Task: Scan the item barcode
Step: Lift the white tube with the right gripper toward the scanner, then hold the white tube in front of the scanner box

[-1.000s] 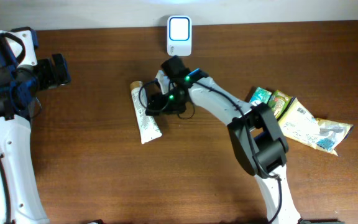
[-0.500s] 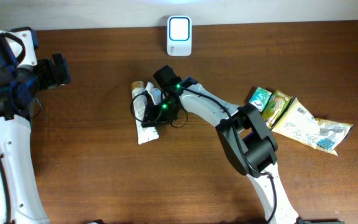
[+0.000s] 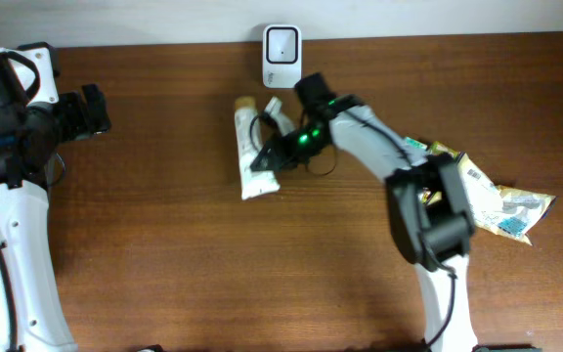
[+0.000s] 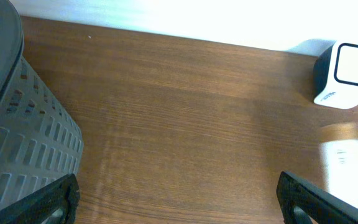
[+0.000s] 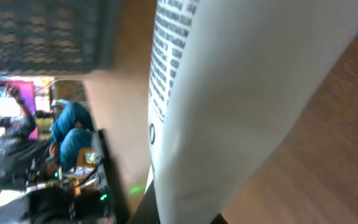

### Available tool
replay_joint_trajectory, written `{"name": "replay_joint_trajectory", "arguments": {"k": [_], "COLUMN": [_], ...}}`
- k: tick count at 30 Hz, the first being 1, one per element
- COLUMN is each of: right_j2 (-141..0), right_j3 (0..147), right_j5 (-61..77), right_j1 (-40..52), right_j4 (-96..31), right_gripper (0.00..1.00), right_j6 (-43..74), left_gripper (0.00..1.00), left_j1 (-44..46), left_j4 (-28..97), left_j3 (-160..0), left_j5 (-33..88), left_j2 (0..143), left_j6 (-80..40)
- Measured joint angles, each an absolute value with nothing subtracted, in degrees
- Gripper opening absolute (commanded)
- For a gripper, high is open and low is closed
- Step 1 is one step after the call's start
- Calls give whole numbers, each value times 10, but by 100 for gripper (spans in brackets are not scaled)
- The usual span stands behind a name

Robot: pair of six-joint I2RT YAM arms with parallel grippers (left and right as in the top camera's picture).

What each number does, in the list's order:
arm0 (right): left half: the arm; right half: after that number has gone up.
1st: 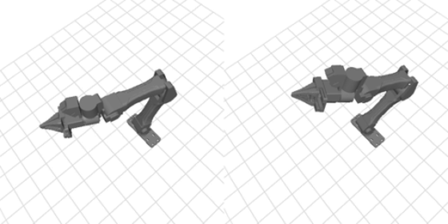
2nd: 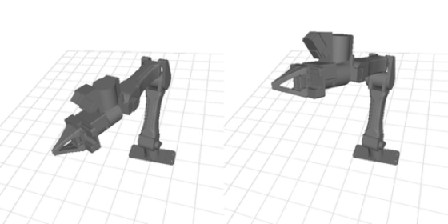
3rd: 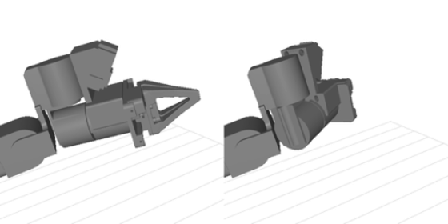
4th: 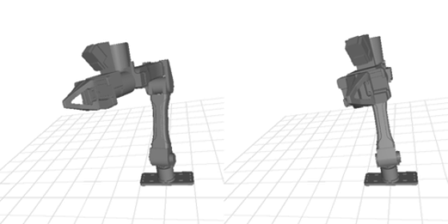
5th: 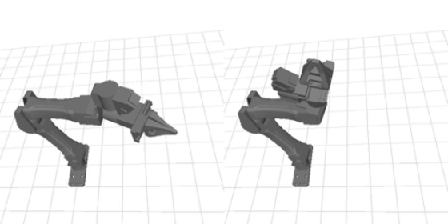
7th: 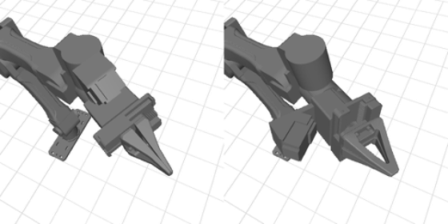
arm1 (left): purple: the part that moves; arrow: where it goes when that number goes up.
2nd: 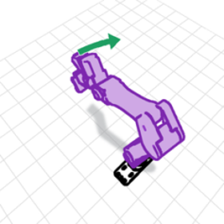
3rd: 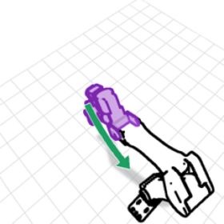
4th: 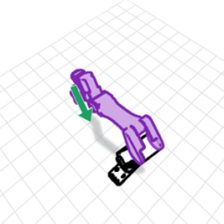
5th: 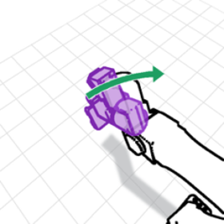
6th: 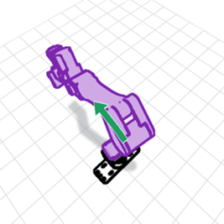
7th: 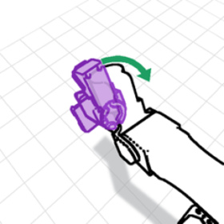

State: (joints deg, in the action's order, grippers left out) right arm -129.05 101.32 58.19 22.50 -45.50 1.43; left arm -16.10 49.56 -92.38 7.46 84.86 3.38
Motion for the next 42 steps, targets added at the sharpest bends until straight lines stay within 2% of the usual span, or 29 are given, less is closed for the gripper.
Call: {"name": "replay_joint_trajectory", "arguments": {"k": [9, 16, 26, 35, 42], "right_j2": [-1042, -941, -923, -923, -923], "right_j3": [1013, 1013, 1013, 1013, 1013], "right_j5": [634, 636, 657, 682, 702], "right_j1": [215, 214, 165, 157, 103], "right_j4": [-582, -597, -614, -608, -495], "right_gripper": [4, 4, 4, 4, 4], "right_j6": [-189, -255, -262, -257, -114], "left_gripper": [99, 99, 99, 99, 99], "left_j1": [-161, -161, -161, -161, -161], "left_j4": [495, 496, 495, 495, 495], "left_j3": [-924, -924, -924, -924, -924], "left_j5": [75, 74, 74, 74, 74], "left_j2": [849, 849, 849, 849, 849], "left_j6": [34, 34, 34, 34, 34]}}
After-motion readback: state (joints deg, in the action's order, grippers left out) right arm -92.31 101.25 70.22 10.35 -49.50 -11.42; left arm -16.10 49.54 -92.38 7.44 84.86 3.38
